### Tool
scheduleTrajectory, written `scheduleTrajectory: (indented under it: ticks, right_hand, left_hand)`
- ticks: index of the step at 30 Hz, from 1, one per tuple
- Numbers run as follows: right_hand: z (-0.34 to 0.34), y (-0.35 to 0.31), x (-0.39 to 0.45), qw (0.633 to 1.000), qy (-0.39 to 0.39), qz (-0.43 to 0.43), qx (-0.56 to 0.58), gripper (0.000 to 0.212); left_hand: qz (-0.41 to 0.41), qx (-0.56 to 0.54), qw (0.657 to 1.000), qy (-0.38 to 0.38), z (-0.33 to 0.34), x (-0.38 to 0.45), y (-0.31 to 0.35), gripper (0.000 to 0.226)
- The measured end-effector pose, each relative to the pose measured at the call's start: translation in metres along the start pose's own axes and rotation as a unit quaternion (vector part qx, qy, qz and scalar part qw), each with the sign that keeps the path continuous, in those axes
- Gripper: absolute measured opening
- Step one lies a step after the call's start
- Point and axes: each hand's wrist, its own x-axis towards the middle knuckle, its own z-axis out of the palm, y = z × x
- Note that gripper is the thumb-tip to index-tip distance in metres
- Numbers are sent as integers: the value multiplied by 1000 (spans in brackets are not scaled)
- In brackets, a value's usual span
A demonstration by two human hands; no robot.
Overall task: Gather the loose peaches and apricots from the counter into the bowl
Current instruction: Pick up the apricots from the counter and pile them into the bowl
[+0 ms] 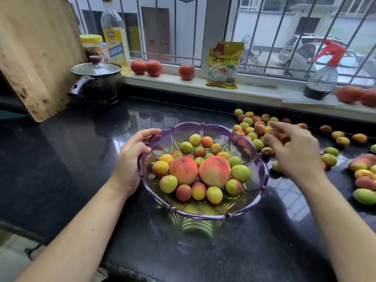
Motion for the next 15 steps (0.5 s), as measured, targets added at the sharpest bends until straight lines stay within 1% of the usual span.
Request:
scheduleTrajectory:
  ticks: [2, 3, 4, 6, 7, 9, 11, 13, 15]
  right_hand:
    - [-15, -14, -1, 989, -39, 18, 139, 36]
    - [-22, -23, -3, 975, -74, 15, 211, 34]
    - [-28, -33, -6, 958, -117, 4, 263, 31]
    - [-33, -52, -14, 922, -222, -37, 316, 29]
    - [-34, -61, -18, 903, -272, -57, 326, 30]
    - [-30, -74, -27, 886, -340, -93, 302, 32]
    - [-25, -81, -34, 885, -368, -121, 257, 32]
    - [-21, -84, -37, 892, -373, -149, 205, 32]
    - [-15, -84, -38, 889, -388, -174, 172, 32]
  left_hand:
    - [0, 1, 1000, 0, 0, 0, 0, 52]
    - [-1, 1, 1000, 0, 0, 0, 0, 52]
    - [-2, 1, 1000, 1, 1, 1, 0, 52]
    - [-3, 1, 1000, 3, 1, 0, 1, 52]
    - [-2, 2, 1000, 3, 1, 0, 1, 53]
    - [-2, 4, 1000, 5, 1, -1, 1, 53]
    - [-3, 5, 1000, 6, 1, 0, 1, 52]
    - [-5, 6, 1000, 5, 0, 0, 1, 51]
    - [-4, 9, 1000, 4, 0, 0, 1, 51]
